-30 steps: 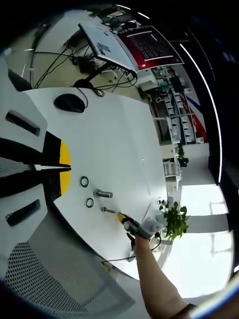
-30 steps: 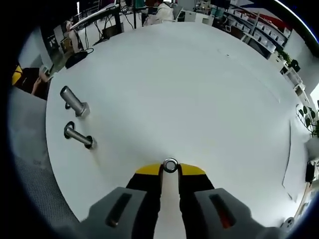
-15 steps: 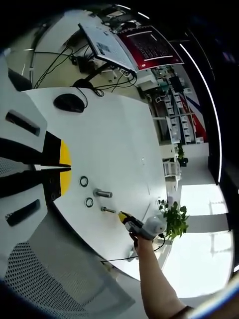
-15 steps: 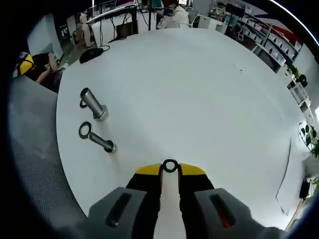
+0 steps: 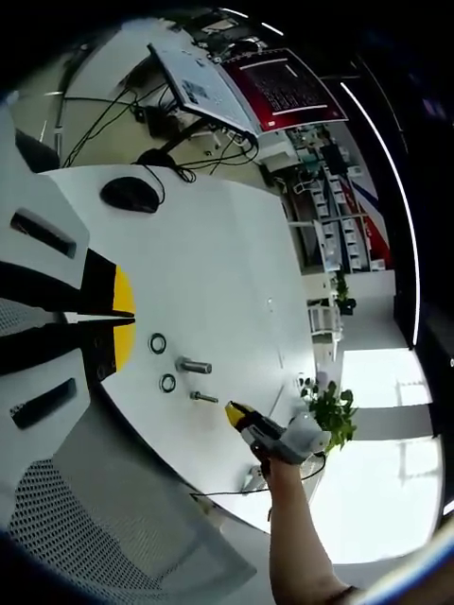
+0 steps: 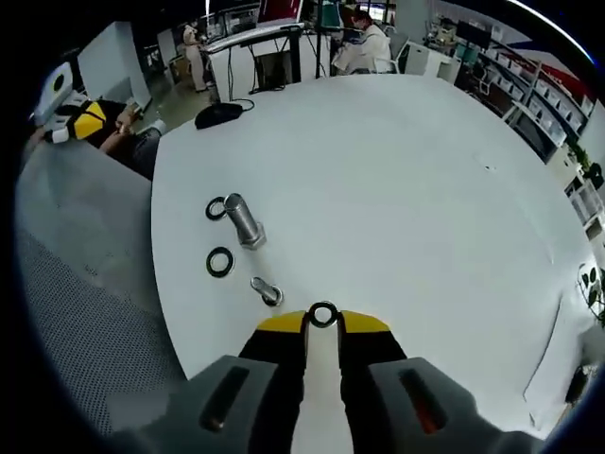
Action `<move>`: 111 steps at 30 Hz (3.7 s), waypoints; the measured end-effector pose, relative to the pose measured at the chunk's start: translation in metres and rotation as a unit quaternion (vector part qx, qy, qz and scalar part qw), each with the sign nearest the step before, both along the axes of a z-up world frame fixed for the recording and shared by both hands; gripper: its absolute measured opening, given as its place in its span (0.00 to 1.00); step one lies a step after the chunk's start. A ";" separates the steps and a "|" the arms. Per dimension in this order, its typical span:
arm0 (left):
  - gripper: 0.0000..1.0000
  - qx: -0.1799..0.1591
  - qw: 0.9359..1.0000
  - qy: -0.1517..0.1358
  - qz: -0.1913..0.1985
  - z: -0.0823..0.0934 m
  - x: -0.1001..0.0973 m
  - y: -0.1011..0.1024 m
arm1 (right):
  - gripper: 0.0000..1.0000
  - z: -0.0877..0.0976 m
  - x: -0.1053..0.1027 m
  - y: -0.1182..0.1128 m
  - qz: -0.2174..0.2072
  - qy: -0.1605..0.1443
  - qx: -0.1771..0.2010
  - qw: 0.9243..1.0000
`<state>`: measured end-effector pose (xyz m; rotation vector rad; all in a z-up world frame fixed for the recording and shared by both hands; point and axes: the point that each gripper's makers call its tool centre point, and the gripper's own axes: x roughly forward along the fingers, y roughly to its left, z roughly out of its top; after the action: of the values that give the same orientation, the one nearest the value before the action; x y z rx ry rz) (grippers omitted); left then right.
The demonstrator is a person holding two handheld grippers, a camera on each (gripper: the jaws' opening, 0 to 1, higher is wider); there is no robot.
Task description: Place the washer onto the threaded stud by aligning its center hole with the stud, sliding it down to the base, and recovering from edge contact or off-axis alignment until the washer reaches the visible bottom stop.
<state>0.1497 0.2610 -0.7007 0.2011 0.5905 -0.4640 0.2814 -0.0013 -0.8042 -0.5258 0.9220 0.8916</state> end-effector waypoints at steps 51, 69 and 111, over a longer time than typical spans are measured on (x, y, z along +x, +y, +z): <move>0.00 -0.002 1.000 -0.003 0.007 0.001 0.001 0.002 | 0.14 -0.015 -0.023 0.037 0.070 0.027 -0.028 0.997; 0.00 -0.001 1.000 -0.005 0.010 0.001 0.001 0.003 | 0.15 -0.047 -0.028 0.045 0.110 0.032 -0.085 0.990; 0.00 -0.007 1.000 -0.003 0.000 0.002 -0.002 0.001 | 0.35 0.117 -0.111 -0.010 -0.095 -0.063 0.143 0.983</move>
<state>0.1476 0.2616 -0.6987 0.1891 0.5805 -0.4667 0.1701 -0.0111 -0.6872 -0.2401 0.7010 0.7915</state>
